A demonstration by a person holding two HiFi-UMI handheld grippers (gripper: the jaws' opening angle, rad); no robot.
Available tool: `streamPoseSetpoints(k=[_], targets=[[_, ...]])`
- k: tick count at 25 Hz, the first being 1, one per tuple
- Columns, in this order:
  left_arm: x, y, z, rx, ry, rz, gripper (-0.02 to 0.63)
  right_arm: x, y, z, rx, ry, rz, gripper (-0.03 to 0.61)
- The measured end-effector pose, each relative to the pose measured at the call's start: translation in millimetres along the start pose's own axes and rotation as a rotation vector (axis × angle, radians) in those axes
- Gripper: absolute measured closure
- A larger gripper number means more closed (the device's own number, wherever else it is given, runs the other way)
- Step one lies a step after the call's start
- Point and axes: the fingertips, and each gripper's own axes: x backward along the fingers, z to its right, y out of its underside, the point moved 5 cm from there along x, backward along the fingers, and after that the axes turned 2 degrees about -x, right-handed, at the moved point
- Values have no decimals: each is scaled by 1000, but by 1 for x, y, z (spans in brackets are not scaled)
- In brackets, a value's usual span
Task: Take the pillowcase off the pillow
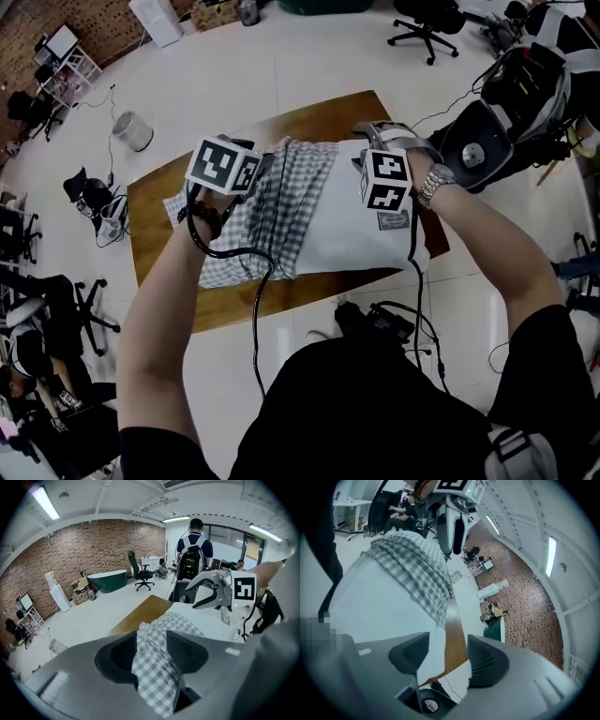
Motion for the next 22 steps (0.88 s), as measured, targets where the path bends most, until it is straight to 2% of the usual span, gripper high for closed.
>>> streamPoseSetpoints(k=[3, 8, 16, 22], targets=[[-28, -15, -16, -18, 33, -45, 399, -26, 9, 14, 53, -19, -6, 316], [-68, -30, -42, -13, 132, -114, 372, -59, 21, 32, 5, -163, -16, 291], [-126, -44, -67, 26, 303, -292, 356, -92, 31, 51, -182, -541, 1, 261], [-175, -31, -69, 78, 394, -432, 356, -125, 40, 55, -274, -754, -22, 261]])
